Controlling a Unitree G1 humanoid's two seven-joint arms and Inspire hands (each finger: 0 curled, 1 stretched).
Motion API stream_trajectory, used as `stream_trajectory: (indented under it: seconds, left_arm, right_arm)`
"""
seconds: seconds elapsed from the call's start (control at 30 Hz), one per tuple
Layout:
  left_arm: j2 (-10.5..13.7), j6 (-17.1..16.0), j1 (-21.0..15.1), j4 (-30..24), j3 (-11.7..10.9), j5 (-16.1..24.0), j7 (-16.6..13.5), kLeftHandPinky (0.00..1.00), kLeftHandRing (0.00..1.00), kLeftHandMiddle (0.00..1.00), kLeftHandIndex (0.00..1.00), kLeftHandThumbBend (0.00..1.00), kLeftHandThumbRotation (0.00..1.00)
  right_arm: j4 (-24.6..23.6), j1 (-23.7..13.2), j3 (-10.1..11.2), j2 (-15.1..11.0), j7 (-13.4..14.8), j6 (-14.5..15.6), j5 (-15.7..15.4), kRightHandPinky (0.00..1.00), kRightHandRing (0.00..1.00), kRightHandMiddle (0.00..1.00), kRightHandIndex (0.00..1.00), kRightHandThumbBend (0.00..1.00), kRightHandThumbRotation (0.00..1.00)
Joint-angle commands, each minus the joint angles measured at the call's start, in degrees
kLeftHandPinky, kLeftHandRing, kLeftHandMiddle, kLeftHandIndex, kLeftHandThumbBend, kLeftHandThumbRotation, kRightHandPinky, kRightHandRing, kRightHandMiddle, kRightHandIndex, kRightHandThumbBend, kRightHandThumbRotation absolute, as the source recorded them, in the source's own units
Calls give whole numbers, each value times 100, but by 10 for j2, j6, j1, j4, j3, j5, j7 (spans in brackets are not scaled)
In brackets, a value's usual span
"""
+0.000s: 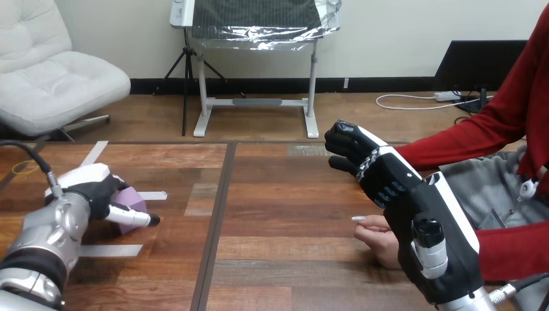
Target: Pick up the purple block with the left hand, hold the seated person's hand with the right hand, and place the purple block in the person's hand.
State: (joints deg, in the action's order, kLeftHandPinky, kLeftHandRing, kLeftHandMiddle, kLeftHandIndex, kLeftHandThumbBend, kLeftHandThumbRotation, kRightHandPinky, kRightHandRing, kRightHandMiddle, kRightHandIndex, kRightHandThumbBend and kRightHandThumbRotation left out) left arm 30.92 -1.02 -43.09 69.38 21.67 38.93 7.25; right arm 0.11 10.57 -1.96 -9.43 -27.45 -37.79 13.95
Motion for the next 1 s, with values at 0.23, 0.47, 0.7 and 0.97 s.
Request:
stream_trajectory:
  seconds: [0.23, 0.47, 0.7, 0.97]
  left_arm:
    - [6, 11, -67, -8, 18, 7, -3, 86, 90, 90, 86, 84, 50]
    - [4, 17, -66, -10, 22, 7, -6, 89, 90, 89, 85, 84, 44]
    - [2, 18, -66, -9, 27, 7, -13, 89, 89, 89, 84, 86, 39]
    - [-1, 22, -64, -11, 29, 5, -24, 88, 89, 88, 83, 88, 35]
  right_arm:
    - [-30, -19, 3, -7, -2, -1, 11, 87, 89, 88, 87, 97, 100]
    - [-34, -18, 2, -7, -2, 0, 11, 87, 89, 88, 87, 98, 100]
    - [-35, -18, 3, -7, -2, -1, 11, 86, 89, 88, 87, 98, 100]
    - [-35, -19, 3, -8, -4, -1, 13, 86, 89, 88, 87, 98, 100]
